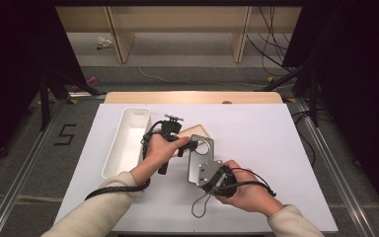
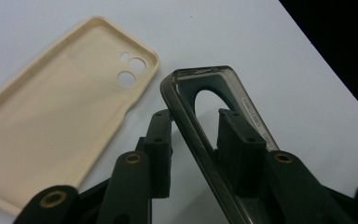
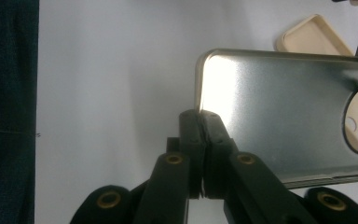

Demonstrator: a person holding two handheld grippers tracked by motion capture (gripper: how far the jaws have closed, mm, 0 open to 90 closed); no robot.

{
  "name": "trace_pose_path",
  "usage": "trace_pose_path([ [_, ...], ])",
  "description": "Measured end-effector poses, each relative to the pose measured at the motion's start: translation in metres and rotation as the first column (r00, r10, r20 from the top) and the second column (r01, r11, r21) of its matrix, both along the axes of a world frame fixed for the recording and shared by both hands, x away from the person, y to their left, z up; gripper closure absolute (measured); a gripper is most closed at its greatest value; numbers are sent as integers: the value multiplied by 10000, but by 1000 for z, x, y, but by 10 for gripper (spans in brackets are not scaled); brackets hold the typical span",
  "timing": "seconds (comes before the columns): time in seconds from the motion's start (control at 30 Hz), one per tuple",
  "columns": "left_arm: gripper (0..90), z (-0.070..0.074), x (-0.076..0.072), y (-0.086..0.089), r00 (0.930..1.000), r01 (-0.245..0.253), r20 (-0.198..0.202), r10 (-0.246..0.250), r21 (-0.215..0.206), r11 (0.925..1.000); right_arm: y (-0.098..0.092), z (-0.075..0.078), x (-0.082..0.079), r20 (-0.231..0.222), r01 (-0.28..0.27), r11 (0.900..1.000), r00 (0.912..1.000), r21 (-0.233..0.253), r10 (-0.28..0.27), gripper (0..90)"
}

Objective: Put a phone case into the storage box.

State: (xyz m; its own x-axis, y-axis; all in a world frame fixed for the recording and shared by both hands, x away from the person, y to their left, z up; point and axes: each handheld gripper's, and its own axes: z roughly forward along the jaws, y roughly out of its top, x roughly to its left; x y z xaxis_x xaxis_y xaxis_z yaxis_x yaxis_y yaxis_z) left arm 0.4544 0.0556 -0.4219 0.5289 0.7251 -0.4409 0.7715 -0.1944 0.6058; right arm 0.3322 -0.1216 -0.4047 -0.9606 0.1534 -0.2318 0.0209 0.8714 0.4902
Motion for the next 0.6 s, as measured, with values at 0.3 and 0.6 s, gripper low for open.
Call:
trace_pose_path([
  [0.3, 717, 4, -2, -2, 9999, -119, -58, 117, -388, 9992, 0, -3, 0, -156, -13, 9999, 9999, -108, 12, 892],
  [0.6, 781, 13, -9, -6, 9998, 4, 173, 16, -1181, 9930, 2, -13, 3, -335, 29, 9992, 9994, -396, -42, 887],
])
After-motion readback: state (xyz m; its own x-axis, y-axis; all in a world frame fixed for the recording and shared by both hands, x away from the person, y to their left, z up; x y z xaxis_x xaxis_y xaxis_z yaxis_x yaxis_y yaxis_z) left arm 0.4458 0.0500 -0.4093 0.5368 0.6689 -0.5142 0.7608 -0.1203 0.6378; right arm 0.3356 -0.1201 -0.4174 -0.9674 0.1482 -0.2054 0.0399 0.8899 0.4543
